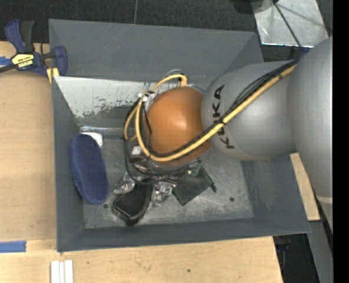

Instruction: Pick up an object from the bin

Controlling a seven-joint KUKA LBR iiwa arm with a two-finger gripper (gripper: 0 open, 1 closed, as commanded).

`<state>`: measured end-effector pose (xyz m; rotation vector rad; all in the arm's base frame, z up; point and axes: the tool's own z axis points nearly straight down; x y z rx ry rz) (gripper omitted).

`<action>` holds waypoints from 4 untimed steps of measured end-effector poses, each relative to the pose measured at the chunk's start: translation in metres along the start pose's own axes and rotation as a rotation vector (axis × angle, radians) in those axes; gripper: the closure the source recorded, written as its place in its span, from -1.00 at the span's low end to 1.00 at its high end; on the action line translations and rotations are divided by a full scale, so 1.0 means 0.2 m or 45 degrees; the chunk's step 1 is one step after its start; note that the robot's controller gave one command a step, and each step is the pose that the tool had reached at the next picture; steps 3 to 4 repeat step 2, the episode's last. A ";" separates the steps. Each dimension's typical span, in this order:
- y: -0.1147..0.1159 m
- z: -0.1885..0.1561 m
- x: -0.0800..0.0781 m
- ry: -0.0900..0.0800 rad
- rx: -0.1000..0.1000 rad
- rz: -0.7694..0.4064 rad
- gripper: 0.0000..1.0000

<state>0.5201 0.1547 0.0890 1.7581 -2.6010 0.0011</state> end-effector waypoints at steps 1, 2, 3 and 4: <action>0.00 -0.03 0.00 -0.002 -0.001 0.006 1.00; 0.00 -0.23 0.01 -0.004 0.001 0.011 1.00; 0.00 -0.23 0.01 -0.004 0.001 0.011 1.00; 0.00 -0.23 0.01 -0.004 0.001 0.011 1.00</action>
Offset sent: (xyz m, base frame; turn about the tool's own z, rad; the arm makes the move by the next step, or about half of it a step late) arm -0.0001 0.0002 0.0079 0.0000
